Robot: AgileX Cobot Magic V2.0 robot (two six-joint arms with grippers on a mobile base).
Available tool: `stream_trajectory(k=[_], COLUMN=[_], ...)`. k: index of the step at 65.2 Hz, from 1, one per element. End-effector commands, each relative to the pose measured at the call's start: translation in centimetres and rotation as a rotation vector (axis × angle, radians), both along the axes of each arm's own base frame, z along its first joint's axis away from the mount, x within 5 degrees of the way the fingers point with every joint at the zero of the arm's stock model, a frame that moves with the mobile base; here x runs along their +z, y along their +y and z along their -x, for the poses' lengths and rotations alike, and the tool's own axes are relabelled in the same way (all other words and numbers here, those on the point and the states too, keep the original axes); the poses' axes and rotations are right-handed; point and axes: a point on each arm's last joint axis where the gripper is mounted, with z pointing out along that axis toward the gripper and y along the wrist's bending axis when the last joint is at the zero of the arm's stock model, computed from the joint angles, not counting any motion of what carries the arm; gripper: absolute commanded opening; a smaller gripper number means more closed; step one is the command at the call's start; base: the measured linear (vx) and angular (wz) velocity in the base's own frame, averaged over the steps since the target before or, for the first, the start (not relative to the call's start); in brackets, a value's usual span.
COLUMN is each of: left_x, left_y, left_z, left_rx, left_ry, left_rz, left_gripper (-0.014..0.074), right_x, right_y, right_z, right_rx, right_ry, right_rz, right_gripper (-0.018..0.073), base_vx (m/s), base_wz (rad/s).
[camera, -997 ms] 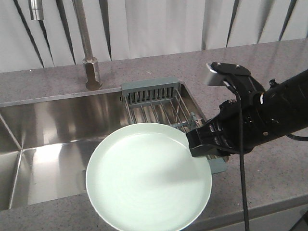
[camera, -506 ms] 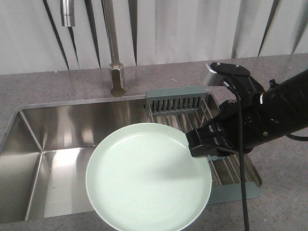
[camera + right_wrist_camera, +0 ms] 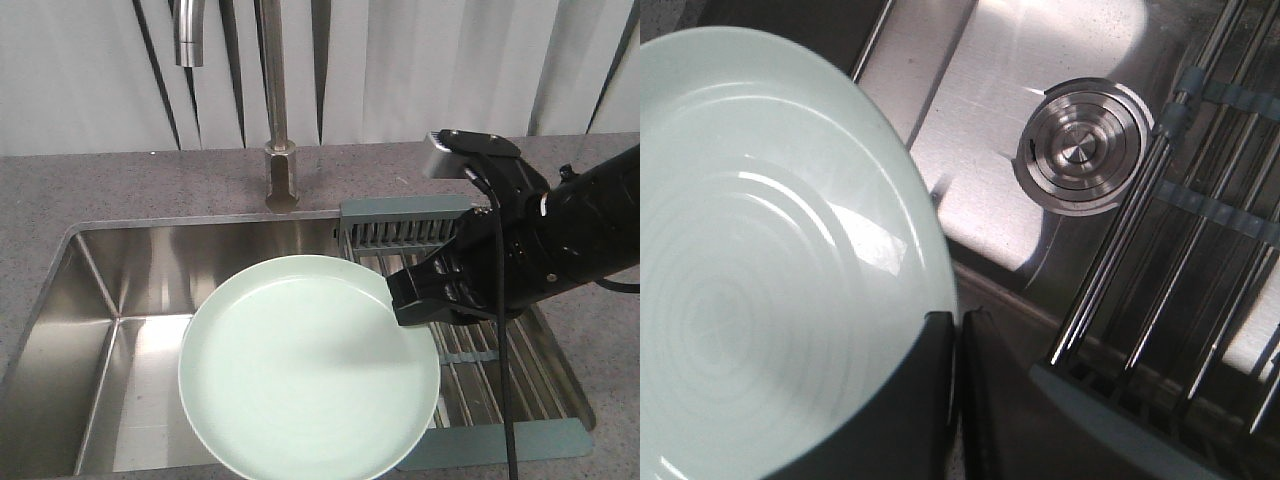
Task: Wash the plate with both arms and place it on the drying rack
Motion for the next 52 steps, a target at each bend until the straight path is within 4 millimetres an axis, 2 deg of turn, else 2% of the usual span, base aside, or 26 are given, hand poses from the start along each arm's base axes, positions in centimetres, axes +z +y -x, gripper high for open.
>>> stream_trajectory(k=[1, 52], left_x=[1.47, 1.47], left_y=[-0.05, -0.05], left_z=[0.29, 0.29], left_rx=[-0.007, -0.007], left_ry=[-0.109, -0.109], left_rz=[0.003, 0.003], left_gripper=[-0.0006, -0.0006], right_x=[1.76, 1.76], right_y=[0.01, 0.01], right_z=[0.30, 0.30], right_rx=[-0.013, -0.013], right_ry=[-0.068, -0.068], right_rz=[-0.059, -0.059], right_gripper=[-0.0008, -0.0008], base_vx=[0.04, 0.03], base_wz=[0.11, 0.07])
